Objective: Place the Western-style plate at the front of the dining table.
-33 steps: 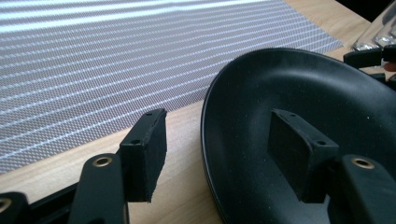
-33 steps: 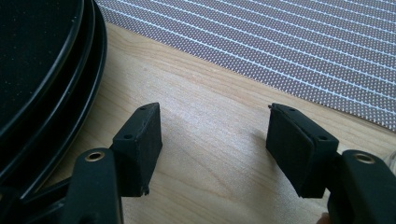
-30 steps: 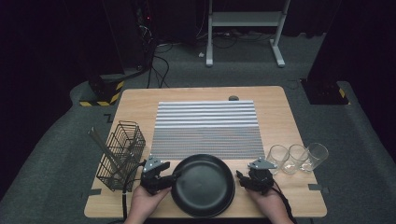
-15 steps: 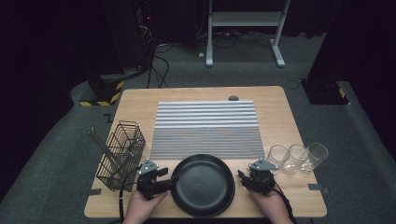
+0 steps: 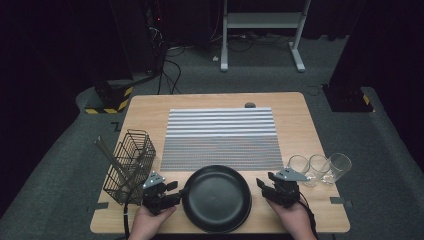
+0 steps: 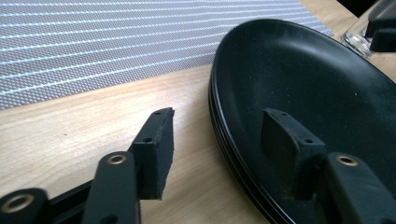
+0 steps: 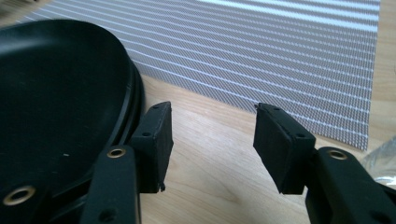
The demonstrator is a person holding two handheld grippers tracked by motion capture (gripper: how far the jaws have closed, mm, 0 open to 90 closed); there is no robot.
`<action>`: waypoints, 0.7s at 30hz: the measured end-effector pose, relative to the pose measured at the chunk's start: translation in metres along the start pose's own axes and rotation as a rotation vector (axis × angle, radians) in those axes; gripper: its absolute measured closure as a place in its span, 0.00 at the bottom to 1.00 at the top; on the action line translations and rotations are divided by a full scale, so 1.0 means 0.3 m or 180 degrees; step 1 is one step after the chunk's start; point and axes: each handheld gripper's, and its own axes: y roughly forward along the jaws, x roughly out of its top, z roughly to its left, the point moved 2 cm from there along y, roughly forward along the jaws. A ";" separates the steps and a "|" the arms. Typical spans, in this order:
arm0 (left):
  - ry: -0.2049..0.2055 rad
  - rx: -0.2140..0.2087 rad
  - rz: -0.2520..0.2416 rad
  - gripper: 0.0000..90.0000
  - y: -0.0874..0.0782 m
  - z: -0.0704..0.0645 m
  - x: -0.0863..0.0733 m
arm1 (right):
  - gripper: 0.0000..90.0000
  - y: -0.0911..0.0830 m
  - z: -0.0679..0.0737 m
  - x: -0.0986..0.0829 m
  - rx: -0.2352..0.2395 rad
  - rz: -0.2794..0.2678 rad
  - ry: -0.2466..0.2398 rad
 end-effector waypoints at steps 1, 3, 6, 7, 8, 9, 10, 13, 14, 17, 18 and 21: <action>0.0000 -0.0020 0.0006 0.51 0.001 -0.002 -0.002 | 0.53 -0.004 0.005 0.004 0.0012 -0.0004 -0.0003; 0.0021 -0.0017 0.0016 0.53 0.002 -0.006 -0.004 | 0.53 -0.010 0.018 0.011 0.0032 -0.0048 -0.0053; -0.0011 -0.0011 0.0025 0.55 0.001 -0.004 -0.008 | 0.56 -0.010 0.036 0.019 0.0122 -0.0036 -0.0073; -0.0025 -0.0031 0.0021 0.55 0.001 -0.002 -0.009 | 0.58 -0.010 0.043 0.023 0.0158 -0.0040 -0.0074; -0.0029 -0.0033 0.0024 0.56 0.001 -0.001 -0.010 | 0.58 -0.010 0.048 0.027 0.0186 -0.0035 -0.0073; -0.0029 -0.0028 0.0022 0.59 0.001 0.000 -0.010 | 0.58 -0.008 0.057 0.036 0.0214 -0.0013 -0.0067; -0.0033 -0.0036 0.0013 0.59 0.001 0.000 -0.010 | 0.58 -0.008 0.057 0.036 0.0214 -0.0013 -0.0067; 0.0014 -0.0055 0.0013 0.59 0.001 -0.001 -0.010 | 0.59 0.001 0.064 0.064 0.0261 0.0010 0.0008; 0.0020 -0.0045 0.0024 0.59 0.002 -0.002 -0.011 | 0.61 0.004 0.068 0.074 0.0276 0.0004 0.0035; -0.0014 -0.0086 0.0055 0.59 0.002 -0.001 -0.011 | 0.65 0.008 0.083 0.089 0.0331 -0.0030 0.0092; -0.0008 -0.0087 0.0058 0.59 0.002 0.000 -0.011 | 0.66 0.010 0.087 0.087 0.0351 -0.0028 0.0111; -0.0007 -0.0069 0.0070 0.61 0.000 0.003 -0.011 | 0.70 0.015 0.094 0.068 0.0440 0.0026 0.0185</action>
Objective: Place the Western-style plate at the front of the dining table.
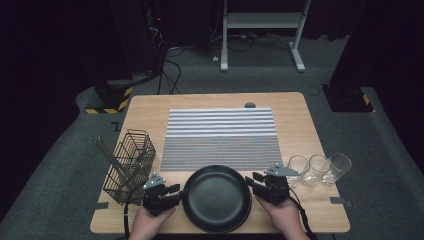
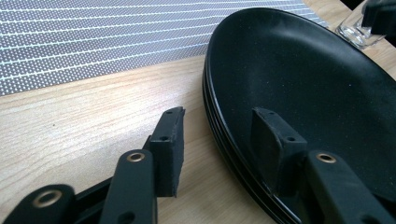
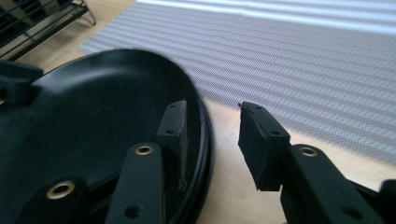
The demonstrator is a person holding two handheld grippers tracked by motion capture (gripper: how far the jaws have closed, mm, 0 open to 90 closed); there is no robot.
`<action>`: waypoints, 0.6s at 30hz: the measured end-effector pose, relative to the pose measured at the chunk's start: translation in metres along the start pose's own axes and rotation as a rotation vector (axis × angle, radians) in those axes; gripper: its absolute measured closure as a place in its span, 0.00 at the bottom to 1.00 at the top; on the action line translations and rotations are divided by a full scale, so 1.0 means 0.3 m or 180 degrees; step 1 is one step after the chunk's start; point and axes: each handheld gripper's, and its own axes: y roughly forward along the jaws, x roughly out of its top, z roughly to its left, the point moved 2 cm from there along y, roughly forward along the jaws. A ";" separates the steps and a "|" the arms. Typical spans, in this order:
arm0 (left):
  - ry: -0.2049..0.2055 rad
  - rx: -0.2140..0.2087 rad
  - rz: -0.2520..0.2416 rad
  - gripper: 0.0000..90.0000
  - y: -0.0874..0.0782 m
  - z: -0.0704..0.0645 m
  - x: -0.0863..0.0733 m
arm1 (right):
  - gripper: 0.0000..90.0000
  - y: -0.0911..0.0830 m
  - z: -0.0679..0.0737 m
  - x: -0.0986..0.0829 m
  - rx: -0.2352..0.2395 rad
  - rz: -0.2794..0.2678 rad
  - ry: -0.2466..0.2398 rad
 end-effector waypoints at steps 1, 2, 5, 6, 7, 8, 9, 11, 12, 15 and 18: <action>-0.0002 -0.0010 0.0006 0.62 0.000 0.000 0.000 | 0.71 0.002 0.003 -0.007 0.0060 0.0058 0.0025; 0.0000 -0.0010 0.0011 0.62 0.000 0.000 0.000 | 0.72 0.002 0.004 -0.011 0.0075 0.0074 0.0009; 0.0018 -0.0003 0.0005 0.64 -0.002 -0.002 0.000 | 0.75 -0.007 0.005 -0.022 0.0137 0.0100 0.0049; 0.0014 -0.0008 0.0001 0.65 -0.001 -0.003 0.000 | 0.76 -0.009 0.003 -0.025 0.0162 0.0109 0.0084; 0.0013 -0.0011 0.0001 0.65 -0.001 -0.004 0.000 | 0.76 -0.011 0.001 -0.029 0.0213 0.0129 0.0138; 0.0006 -0.0014 0.0001 0.66 0.000 -0.005 0.000 | 0.77 -0.011 -0.002 -0.033 0.0253 0.0150 0.0180; 0.0005 -0.0017 -0.0001 0.66 0.000 -0.006 0.000 | 0.77 -0.011 -0.004 -0.039 0.0296 0.0183 0.0251; 0.0007 -0.0017 0.0000 0.67 -0.001 -0.007 0.000 | 0.78 -0.011 -0.018 -0.057 0.0435 0.0256 0.0425; 0.0001 -0.0023 0.0006 0.68 -0.001 -0.008 0.000 | 0.78 -0.012 -0.023 -0.061 0.0471 0.0277 0.0492; -0.0014 -0.0046 0.0010 0.68 -0.003 -0.008 0.000 | 0.79 -0.014 -0.032 -0.065 0.0534 0.0298 0.0602; -0.0036 -0.0078 0.0021 0.69 -0.004 -0.009 -0.005 | 0.79 -0.016 -0.044 -0.066 0.0600 0.0318 0.0730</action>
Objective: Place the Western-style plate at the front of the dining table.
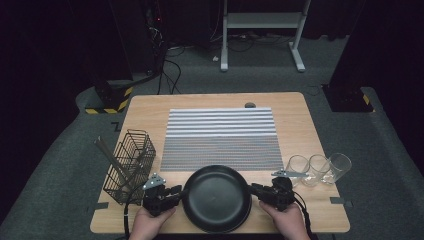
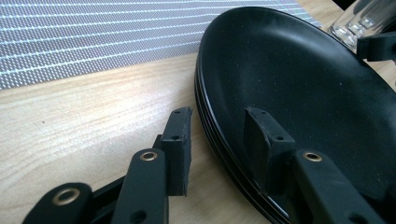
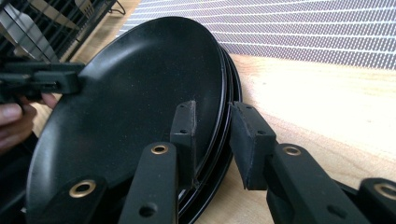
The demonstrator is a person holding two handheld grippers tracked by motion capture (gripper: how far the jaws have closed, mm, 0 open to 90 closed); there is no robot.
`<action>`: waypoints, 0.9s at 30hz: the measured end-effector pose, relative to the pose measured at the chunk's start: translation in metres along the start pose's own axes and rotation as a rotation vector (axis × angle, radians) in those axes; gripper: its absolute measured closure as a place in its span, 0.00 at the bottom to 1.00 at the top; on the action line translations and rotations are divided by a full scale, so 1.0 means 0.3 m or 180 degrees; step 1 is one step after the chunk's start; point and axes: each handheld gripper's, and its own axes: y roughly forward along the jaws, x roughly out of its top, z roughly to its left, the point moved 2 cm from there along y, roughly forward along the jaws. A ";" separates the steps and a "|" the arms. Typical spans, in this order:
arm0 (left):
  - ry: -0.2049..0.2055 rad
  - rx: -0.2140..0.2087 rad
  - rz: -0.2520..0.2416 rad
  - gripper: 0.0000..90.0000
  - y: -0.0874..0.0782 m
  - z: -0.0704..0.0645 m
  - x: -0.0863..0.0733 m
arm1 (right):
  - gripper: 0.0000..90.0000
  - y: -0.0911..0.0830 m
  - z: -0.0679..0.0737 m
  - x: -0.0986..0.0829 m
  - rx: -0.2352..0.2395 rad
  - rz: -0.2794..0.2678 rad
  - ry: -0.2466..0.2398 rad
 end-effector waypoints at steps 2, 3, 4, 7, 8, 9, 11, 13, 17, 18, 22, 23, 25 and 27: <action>-0.0013 -0.0021 0.0015 0.69 0.001 0.001 -0.006 | 0.79 0.001 -0.004 -0.002 0.0022 0.0012 0.0067; -0.0017 -0.0027 0.0020 0.69 0.001 0.000 -0.007 | 0.78 0.002 -0.005 -0.003 0.0035 0.0016 0.0086; -0.0019 -0.0032 0.0025 0.69 0.001 -0.001 -0.008 | 0.78 0.005 -0.006 -0.006 0.0054 0.0041 0.0126; -0.0008 -0.0046 0.0017 0.69 -0.001 -0.004 -0.005 | 0.78 0.007 -0.004 -0.007 0.0078 0.0050 0.0143; -0.0004 -0.0051 0.0019 0.69 -0.001 -0.005 -0.005 | 0.78 0.007 -0.004 -0.007 0.0080 0.0054 0.0138; -0.0006 -0.0060 0.0021 0.69 -0.001 -0.006 -0.005 | 0.78 0.006 -0.004 -0.006 0.0090 0.0055 0.0150; -0.0019 -0.0091 0.0032 0.69 0.000 -0.007 -0.004 | 0.77 0.007 -0.004 -0.005 0.0115 0.0067 0.0177; -0.0027 -0.0098 0.0043 0.69 0.001 -0.008 -0.004 | 0.77 0.008 -0.006 -0.005 0.0137 0.0067 0.0205; -0.0026 -0.0107 0.0058 0.69 0.001 -0.008 -0.004 | 0.77 0.008 -0.005 -0.006 0.0199 0.0084 0.0258; -0.0029 -0.0110 0.0065 0.69 0.001 -0.008 -0.004 | 0.76 0.007 -0.004 -0.005 0.0224 0.0084 0.0280; -0.0065 -0.0136 0.0101 0.69 0.002 -0.003 -0.005 | 0.74 0.007 0.000 -0.005 0.0239 0.0100 0.0306; -0.0061 -0.0143 0.0108 0.69 0.002 -0.003 -0.005 | 0.74 0.008 0.001 -0.005 0.0243 0.0101 0.0322; -0.0056 -0.0153 0.0117 0.69 0.003 -0.005 -0.005 | 0.74 0.008 0.000 -0.005 0.0255 0.0103 0.0337; -0.0041 -0.0169 0.0133 0.69 0.005 -0.007 -0.005 | 0.73 0.008 -0.002 -0.004 0.0272 0.0106 0.0362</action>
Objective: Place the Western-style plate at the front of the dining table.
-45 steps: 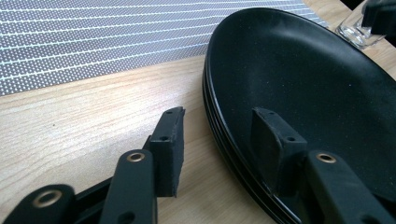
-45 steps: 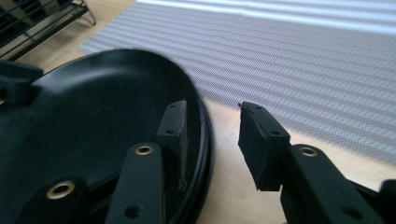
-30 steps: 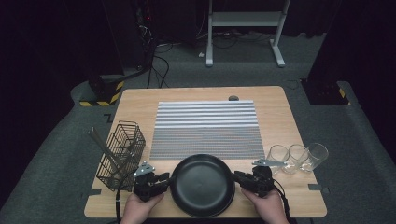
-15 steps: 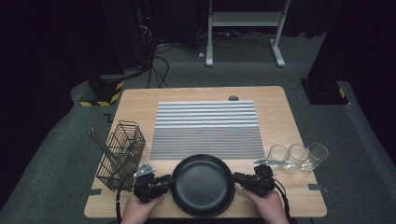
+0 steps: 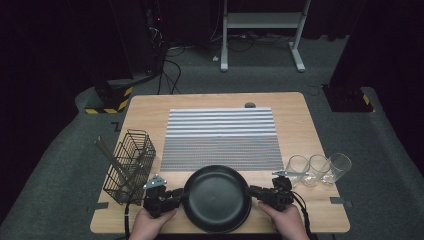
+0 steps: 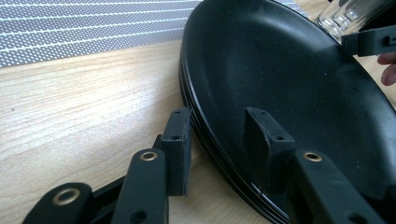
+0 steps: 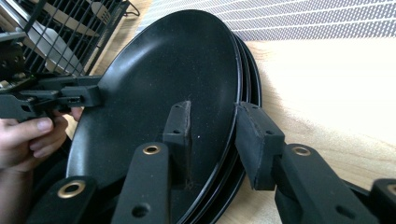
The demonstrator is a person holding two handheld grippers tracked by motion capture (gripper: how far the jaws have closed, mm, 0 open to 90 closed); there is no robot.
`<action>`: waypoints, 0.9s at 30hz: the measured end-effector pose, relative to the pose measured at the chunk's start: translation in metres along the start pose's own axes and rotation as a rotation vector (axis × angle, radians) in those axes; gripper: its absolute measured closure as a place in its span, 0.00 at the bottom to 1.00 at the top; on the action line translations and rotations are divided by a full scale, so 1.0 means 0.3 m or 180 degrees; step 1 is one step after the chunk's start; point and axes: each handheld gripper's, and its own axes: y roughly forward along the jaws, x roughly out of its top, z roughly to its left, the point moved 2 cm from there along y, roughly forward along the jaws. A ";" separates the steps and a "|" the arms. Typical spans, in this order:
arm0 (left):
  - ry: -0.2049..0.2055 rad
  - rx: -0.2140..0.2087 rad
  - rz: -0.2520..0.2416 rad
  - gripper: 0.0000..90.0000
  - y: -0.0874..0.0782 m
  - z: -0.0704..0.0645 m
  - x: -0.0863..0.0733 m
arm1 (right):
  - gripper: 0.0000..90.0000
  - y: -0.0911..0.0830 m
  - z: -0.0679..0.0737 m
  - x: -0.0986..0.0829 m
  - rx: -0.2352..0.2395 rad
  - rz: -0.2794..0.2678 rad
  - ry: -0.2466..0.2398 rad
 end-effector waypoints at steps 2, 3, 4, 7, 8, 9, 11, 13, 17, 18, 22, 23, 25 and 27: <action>-0.0002 -0.0020 0.0017 0.68 0.002 -0.003 -0.001 | 0.72 -0.001 -0.001 0.001 0.0019 0.0015 0.0042; -0.0003 -0.0025 0.0012 0.68 0.002 -0.003 0.000 | 0.72 -0.002 -0.001 0.001 0.0025 0.0019 0.0051; -0.0007 -0.0030 0.0006 0.68 0.001 -0.002 0.001 | 0.72 -0.002 -0.001 0.001 0.0028 0.0024 0.0061; -0.0028 -0.0055 0.0008 0.67 -0.002 -0.003 0.001 | 0.71 -0.004 -0.002 0.002 0.0056 0.0050 0.0111; -0.0018 -0.0052 0.0014 0.67 -0.002 -0.004 0.001 | 0.71 -0.004 -0.002 0.002 0.0056 0.0050 0.0111; 0.0003 -0.0048 0.0022 0.67 -0.002 -0.004 0.001 | 0.71 -0.005 -0.003 0.002 0.0068 0.0058 0.0138; 0.0021 -0.0029 0.0035 0.67 -0.002 -0.008 0.000 | 0.72 -0.007 -0.005 0.003 0.0089 0.0064 0.0172; 0.0019 -0.0028 0.0051 0.67 -0.003 -0.008 0.001 | 0.72 -0.007 -0.005 0.003 0.0089 0.0074 0.0194; 0.0013 -0.0035 0.0069 0.67 -0.003 -0.007 0.000 | 0.74 -0.006 -0.004 0.002 0.0091 0.0097 0.0250; 0.0012 -0.0036 0.0074 0.67 -0.003 -0.007 0.001 | 0.74 -0.006 -0.004 0.002 0.0091 0.0097 0.0250; 0.0012 -0.0032 0.0078 0.66 -0.003 -0.008 0.001 | 0.74 0.000 -0.004 0.000 0.0072 0.0085 0.0288; 0.0009 -0.0031 0.0080 0.66 -0.003 -0.008 0.001 | 0.74 0.000 -0.004 0.000 0.0072 0.0085 0.0288; 0.0012 -0.0024 0.0080 0.66 -0.003 -0.010 0.002 | 0.76 0.000 -0.004 0.000 0.0063 0.0080 0.0306; 0.0024 -0.0009 0.0095 0.66 -0.003 -0.010 0.003 | 0.77 0.001 -0.004 0.001 0.0049 0.0078 0.0306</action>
